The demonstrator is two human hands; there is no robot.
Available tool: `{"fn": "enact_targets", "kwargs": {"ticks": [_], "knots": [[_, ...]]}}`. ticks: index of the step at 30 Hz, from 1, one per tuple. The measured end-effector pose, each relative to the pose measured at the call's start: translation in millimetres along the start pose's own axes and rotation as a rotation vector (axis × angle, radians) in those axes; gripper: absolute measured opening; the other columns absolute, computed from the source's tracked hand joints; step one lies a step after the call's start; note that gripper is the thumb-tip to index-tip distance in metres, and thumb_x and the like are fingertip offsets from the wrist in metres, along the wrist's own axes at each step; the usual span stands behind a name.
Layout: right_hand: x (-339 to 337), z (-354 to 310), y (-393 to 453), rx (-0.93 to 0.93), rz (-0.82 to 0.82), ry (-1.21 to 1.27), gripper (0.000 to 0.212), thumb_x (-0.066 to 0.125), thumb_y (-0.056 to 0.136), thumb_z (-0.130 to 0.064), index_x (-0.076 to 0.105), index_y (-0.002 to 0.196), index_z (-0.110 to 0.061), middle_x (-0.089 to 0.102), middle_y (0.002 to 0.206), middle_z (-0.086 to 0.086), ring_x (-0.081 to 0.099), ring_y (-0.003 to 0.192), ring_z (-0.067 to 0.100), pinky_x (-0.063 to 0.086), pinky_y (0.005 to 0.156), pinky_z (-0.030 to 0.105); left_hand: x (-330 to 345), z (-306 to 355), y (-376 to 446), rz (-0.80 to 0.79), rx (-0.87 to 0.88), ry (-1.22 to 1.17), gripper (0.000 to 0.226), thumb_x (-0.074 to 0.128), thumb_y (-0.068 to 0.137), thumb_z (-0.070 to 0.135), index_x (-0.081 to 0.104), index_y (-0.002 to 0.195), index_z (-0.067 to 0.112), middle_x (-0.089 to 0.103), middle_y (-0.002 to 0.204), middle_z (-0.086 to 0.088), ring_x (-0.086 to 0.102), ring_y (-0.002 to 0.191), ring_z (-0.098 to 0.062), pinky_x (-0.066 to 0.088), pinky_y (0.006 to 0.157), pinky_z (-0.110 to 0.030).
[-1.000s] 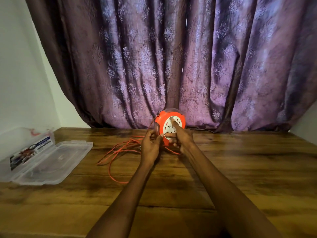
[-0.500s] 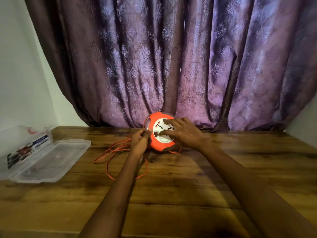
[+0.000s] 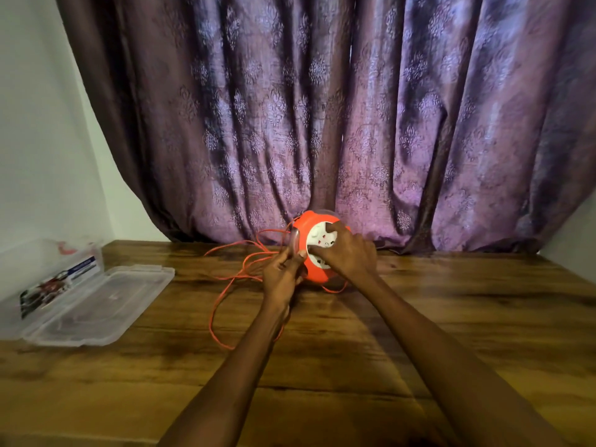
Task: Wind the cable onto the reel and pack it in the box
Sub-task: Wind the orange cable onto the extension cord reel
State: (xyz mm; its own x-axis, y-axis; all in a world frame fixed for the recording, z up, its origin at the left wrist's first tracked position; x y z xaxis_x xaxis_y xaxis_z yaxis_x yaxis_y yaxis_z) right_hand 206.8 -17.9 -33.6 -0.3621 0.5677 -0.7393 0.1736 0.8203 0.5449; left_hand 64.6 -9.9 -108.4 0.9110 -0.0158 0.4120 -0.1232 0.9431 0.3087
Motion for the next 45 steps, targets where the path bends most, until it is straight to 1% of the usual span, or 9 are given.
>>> {"fn": "enact_targets", "kwargs": {"ticks": [5,9,14,21,26,32,38,41,45], "knots": [[1.9,-5.0,6.2,0.359,-0.213,0.667,0.05,0.075,0.069,-0.057,0.073,0.084,-0.009,0.076,0.074,0.011,0.074,0.074,0.031,0.058,0.068,0.037,0.5,4.7,-1.3,0.022,0.03,-0.001,0.017,0.071,0.09,0.013,0.076,0.106,0.019,0.066,0.081,0.003,0.057,0.063,-0.004,0.05,0.057,-0.02],[11.9,-7.4,1.3,0.467,-0.222,1.023,0.039,0.079,0.078,-0.044,0.07,0.082,-0.006,0.071,0.058,0.012,0.06,0.036,0.016,0.04,0.035,0.02,0.6,9.0,0.6,0.023,0.087,0.062,0.02,0.069,0.092,0.011,0.077,0.09,0.029,0.068,0.088,-0.004,0.058,0.075,-0.017,0.05,0.066,-0.032],[4.9,3.5,2.1,0.112,-0.138,0.343,0.04,0.06,0.083,-0.062,0.067,0.078,-0.023,0.075,0.072,0.002,0.066,0.064,0.013,0.052,0.064,0.029,-14.2,9.8,9.9,0.146,0.072,0.092,0.022,0.063,0.096,0.014,0.058,0.075,0.018,0.049,0.059,0.005,0.036,0.049,-0.005,0.031,0.045,-0.02],[-10.9,6.0,2.7,-0.883,-0.012,-0.204,0.044,0.048,0.081,-0.045,0.066,0.12,-0.035,0.059,0.124,0.005,0.056,0.104,0.03,0.046,0.081,0.04,-26.7,16.7,20.7,0.263,-0.068,0.027,0.024,0.065,0.094,0.017,0.061,0.07,0.017,0.049,0.065,-0.003,0.039,0.064,-0.018,0.034,0.061,-0.034],[-17.3,0.0,2.1,-1.064,-0.109,-0.577,0.047,0.042,0.088,-0.035,0.049,0.132,-0.05,0.045,0.149,0.003,0.047,0.124,0.027,0.043,0.084,0.041,-27.4,17.0,17.6,0.133,-0.151,0.052,0.015,0.067,0.093,0.02,0.066,0.079,0.015,0.053,0.065,-0.002,0.042,0.061,-0.018,0.037,0.061,-0.033],[-28.5,5.2,-4.3,-1.223,-0.027,-0.64,0.042,0.065,0.088,-0.029,0.057,0.122,-0.051,0.055,0.141,0.01,0.059,0.109,0.03,0.044,0.083,0.041,-20.1,12.7,9.6,0.039,-0.142,0.086,0.008,0.065,0.096,0.023,0.067,0.093,0.017,0.049,0.07,-0.007,0.04,0.056,-0.015,0.035,0.056,-0.028],[-23.1,8.2,-0.3,-0.892,0.012,-0.678,0.058,0.065,0.081,-0.042,0.048,0.136,-0.048,0.067,0.115,0.005,0.058,0.102,0.031,0.04,0.082,0.042,-8.5,5.8,3.9,0.001,-0.174,0.028,0.025,0.067,0.094,0.023,0.07,0.116,0.01,0.067,0.094,-0.012,0.059,0.079,-0.019,0.053,0.068,-0.032],[-20.5,6.7,1.2,-0.592,0.034,-0.487,0.065,0.06,0.074,-0.063,0.045,0.136,-0.047,0.072,0.107,0.007,0.059,0.103,0.031,0.037,0.086,0.042,-2.6,1.5,0.1,-0.001,-0.189,-0.055,0.035,0.069,0.092,0.023,0.068,0.126,0.016,0.074,0.103,-0.002,0.066,0.088,-0.013,0.056,0.083,-0.04],[-11.0,-4.3,-3.6,-0.04,0.031,-0.023,0.071,0.062,0.062,-0.078,0.054,0.121,-0.039,0.074,0.101,0.01,0.067,0.1,0.032,0.046,0.086,0.041,1.0,2.8,-5.4,0.034,-0.145,-0.111,0.031,0.073,0.089,0.023,0.073,0.12,0.021,0.075,0.094,0.001,0.063,0.078,-0.012,0.057,0.071,-0.032]]}}
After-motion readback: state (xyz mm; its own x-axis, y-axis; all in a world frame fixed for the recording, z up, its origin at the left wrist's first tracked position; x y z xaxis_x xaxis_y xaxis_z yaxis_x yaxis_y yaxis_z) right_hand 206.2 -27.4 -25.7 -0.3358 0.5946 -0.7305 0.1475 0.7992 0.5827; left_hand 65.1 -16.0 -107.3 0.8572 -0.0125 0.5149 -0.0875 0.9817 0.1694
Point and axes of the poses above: each hand's wrist, its own y-axis towards the middle knuckle, its own x-axis out of the palm, z = x × y, the point moved 2 cm from there along y, towards the middle knuckle
